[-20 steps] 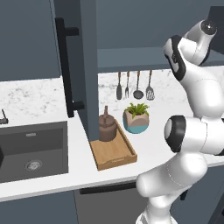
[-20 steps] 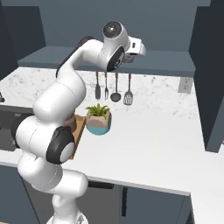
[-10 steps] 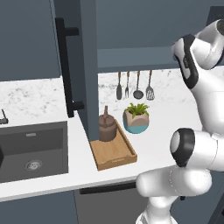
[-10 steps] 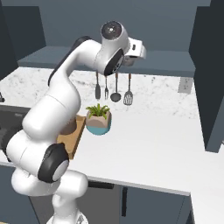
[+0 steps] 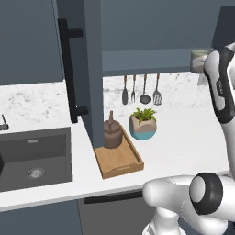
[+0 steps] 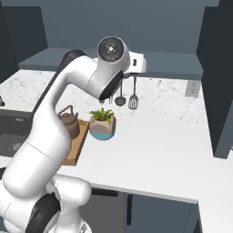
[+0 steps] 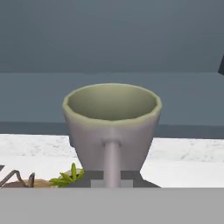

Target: Pick the kettle from the counter and place it on the tray. Then pick the mug from the cabinet and place it on the tray. Then close the cabinet doors.

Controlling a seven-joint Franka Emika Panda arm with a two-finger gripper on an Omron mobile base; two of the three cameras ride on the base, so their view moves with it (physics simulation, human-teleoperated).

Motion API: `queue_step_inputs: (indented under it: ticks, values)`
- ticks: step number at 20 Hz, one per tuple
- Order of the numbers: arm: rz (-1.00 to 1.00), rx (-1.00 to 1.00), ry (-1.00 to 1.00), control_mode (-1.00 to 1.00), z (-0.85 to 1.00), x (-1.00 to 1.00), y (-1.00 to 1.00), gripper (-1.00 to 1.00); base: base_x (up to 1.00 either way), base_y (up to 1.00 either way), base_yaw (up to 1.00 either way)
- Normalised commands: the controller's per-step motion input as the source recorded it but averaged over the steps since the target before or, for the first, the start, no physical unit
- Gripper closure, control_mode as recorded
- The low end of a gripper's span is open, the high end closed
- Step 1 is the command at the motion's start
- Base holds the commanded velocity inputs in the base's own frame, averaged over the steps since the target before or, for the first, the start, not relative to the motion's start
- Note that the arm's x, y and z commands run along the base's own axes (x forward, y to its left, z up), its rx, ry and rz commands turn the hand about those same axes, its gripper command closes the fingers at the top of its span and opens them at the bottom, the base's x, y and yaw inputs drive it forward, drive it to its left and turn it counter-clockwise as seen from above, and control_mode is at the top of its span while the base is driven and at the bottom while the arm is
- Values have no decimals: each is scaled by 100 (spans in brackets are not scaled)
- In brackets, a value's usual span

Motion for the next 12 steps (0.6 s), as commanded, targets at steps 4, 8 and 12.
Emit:
queue_step_inputs:
  ticks: [4,8,12]
  values:
    - [18,0,0,-100,-1,-98,23,100,0,0,0]
    - [26,0,0,-100,-10,-94,32,100,0,0,0]
    - [31,0,0,-100,-36,-74,46,100,0,0,0]
